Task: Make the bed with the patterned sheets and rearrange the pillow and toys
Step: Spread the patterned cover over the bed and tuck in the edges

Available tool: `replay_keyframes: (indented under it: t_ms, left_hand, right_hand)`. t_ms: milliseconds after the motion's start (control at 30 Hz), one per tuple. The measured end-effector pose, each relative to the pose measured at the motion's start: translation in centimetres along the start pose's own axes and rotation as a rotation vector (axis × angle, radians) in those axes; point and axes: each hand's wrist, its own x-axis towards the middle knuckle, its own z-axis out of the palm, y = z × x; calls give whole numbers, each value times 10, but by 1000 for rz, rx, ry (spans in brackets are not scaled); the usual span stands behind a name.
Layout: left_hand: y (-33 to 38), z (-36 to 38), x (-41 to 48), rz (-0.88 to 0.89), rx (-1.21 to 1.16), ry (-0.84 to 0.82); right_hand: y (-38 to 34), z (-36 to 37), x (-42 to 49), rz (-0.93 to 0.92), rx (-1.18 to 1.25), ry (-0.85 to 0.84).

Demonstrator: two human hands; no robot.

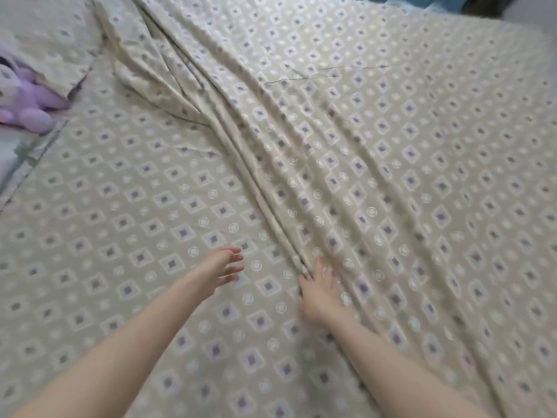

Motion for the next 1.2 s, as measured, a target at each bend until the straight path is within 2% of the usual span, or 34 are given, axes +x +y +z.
replay_keyframes:
  t_ms: [100,200,300,500,600,700,867,1033,1200]
  left_hand:
    - [1,9,10,-14,8,1]
    - [-1,21,15,-33,18,-10]
    - [-3,33,17,-41,25,-17]
    - [-2,66,29,-48,-23,-86]
    - [2,99,42,-20,-115,-169]
    - [12,144,56,4,-315,-275]
    - [37,206,83,68,-455,-373]
    - [45,223,101,133,-461,-281]
    - [39,201,95,155,-498,-218]
  right_hand:
    - [5,1,0,2,-84,71]
    - [16,-2,1,-80,-91,155]
    - [24,-11,4,-101,192,355]
    - [41,-60,8,217,931,500]
    - [75,-90,12,328,1194,674]
    - [106,-107,24,337,1185,760]
    - [136,-105,48,350,1012,740]
    - [144,-94,62,368,976,711]
    - [143,-97,62,375,981,692]
